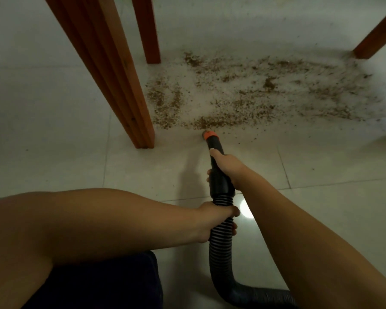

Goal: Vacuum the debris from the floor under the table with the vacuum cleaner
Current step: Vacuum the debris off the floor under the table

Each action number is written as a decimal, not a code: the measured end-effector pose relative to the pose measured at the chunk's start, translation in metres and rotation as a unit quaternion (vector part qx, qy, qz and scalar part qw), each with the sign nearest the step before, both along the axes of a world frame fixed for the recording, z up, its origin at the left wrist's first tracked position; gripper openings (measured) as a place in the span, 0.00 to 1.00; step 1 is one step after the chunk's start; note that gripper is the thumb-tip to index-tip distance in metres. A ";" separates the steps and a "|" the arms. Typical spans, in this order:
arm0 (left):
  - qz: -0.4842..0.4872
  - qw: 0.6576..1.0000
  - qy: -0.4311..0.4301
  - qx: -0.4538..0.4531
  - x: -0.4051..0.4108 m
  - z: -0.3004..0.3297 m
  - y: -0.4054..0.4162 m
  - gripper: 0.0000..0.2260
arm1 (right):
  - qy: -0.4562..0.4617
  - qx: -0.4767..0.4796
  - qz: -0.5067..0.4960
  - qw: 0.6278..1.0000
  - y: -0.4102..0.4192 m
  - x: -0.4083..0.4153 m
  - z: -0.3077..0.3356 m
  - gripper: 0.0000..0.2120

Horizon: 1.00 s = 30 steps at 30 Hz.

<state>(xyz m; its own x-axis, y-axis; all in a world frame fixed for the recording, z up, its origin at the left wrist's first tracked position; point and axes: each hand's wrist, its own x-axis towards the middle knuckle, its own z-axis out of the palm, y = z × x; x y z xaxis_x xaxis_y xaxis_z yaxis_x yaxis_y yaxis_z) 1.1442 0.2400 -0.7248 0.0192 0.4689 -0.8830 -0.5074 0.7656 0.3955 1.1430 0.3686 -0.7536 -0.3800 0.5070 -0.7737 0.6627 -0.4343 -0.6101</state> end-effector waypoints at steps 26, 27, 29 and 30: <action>0.090 0.996 -0.007 -0.008 -0.018 -0.001 0.014 0.04 | -0.002 -0.033 0.058 0.998 0.011 -0.038 0.014 0.19; 0.094 0.995 -0.006 -0.009 -0.021 0.000 0.012 0.05 | 0.000 -0.035 0.062 0.997 0.008 -0.043 0.016 0.19; 0.105 0.994 -0.005 -0.009 -0.028 0.000 0.009 0.05 | 0.007 -0.037 0.072 0.997 0.004 -0.052 0.018 0.19; 0.109 0.994 -0.003 -0.009 -0.032 0.000 0.008 0.04 | 0.010 -0.037 0.078 0.996 0.003 -0.056 0.019 0.19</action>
